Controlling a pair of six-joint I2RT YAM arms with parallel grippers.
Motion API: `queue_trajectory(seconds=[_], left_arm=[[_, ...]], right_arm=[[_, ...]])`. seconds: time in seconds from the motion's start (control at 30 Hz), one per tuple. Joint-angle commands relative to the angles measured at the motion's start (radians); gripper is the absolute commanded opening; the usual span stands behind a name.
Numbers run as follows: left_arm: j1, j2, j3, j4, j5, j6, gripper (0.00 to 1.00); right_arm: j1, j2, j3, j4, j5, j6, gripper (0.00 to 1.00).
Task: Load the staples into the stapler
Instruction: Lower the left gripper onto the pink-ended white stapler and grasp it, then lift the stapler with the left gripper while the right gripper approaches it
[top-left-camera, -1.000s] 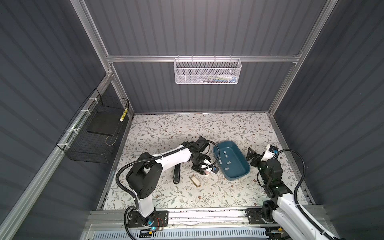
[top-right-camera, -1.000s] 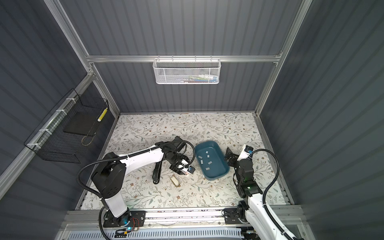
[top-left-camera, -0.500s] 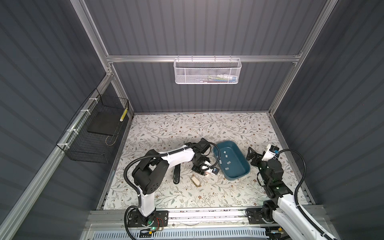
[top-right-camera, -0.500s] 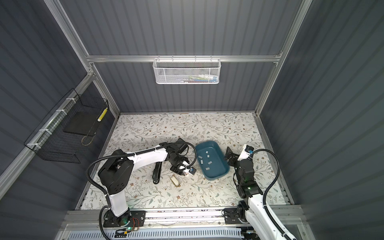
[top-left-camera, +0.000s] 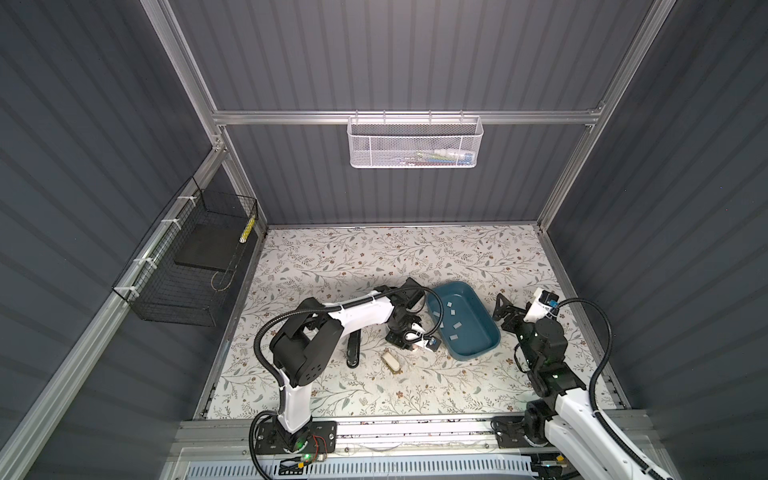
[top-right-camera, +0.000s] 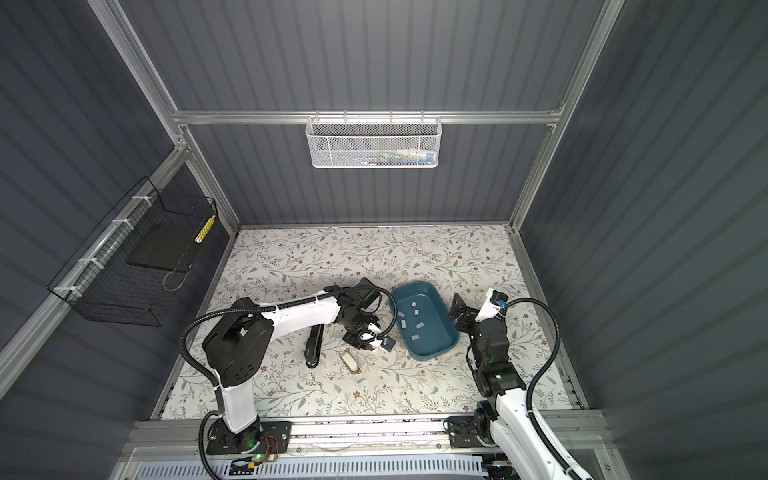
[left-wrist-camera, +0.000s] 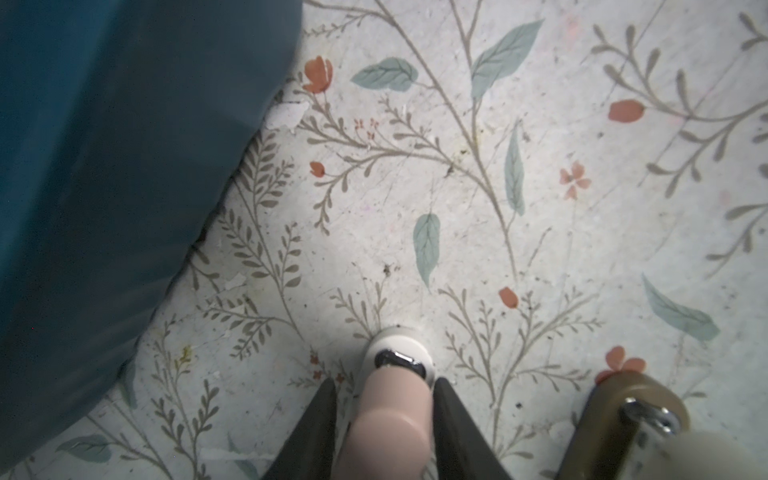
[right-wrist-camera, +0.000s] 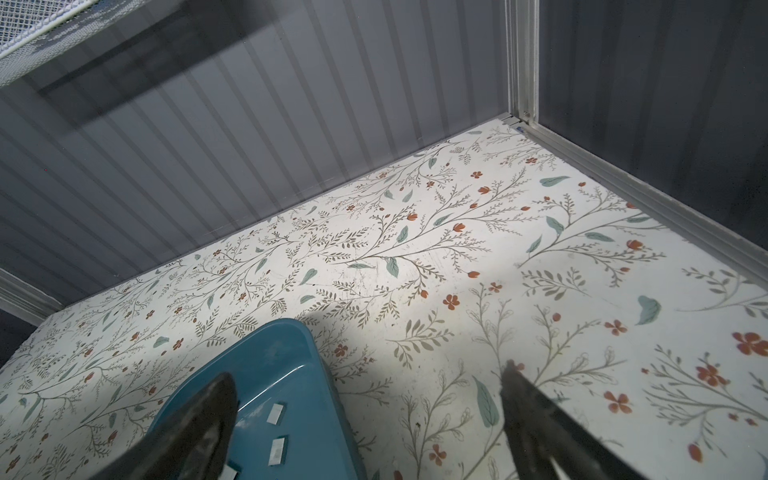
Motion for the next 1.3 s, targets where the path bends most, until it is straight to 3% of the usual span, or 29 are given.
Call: queue_trajectory(seconds=[0.0, 0.3, 0.47, 0.63, 0.73, 0.87, 0.97, 1.07, 1.27], left_arm=[[-0.009, 0.011, 0.025, -0.047, -0.003, 0.000, 0.36], [-0.009, -0.027, 0.041, -0.062, 0.004, -0.009, 0.15], [-0.009, -0.092, 0.049, -0.040, 0.011, -0.051, 0.00], [-0.010, -0.311, -0.006, 0.239, -0.071, -0.353, 0.00], [-0.007, -0.401, 0.023, 0.229, -0.149, -0.487, 0.00], [-0.007, -0.491, -0.096, 0.300, -0.215, -0.497, 0.00], [-0.008, -0.529, -0.172, 0.427, -0.210, -0.510, 0.00], [-0.008, -0.490, -0.068, 0.297, -0.118, -0.517, 0.00], [-0.009, -0.444, -0.100, 0.301, -0.004, -0.493, 0.00]], right_arm=[[0.005, -0.011, -0.006, 0.015, -0.003, -0.008, 0.99], [0.005, -0.002, -0.004, 0.016, 0.009, -0.002, 0.99], [0.005, -0.033, -0.033, 0.026, 0.086, 0.043, 0.99], [0.003, -0.036, -0.047, 0.042, 0.098, 0.059, 0.99], [0.003, -0.012, -0.040, 0.064, 0.090, 0.058, 0.99], [0.002, 0.018, 0.020, -0.011, -0.013, 0.078, 0.99], [0.015, 0.022, 0.136, -0.217, -0.213, 0.146, 0.90], [0.104, -0.024, 0.158, -0.247, -0.344, 0.223, 0.85], [0.362, -0.118, 0.192, -0.230, -0.316, 0.306, 0.77]])
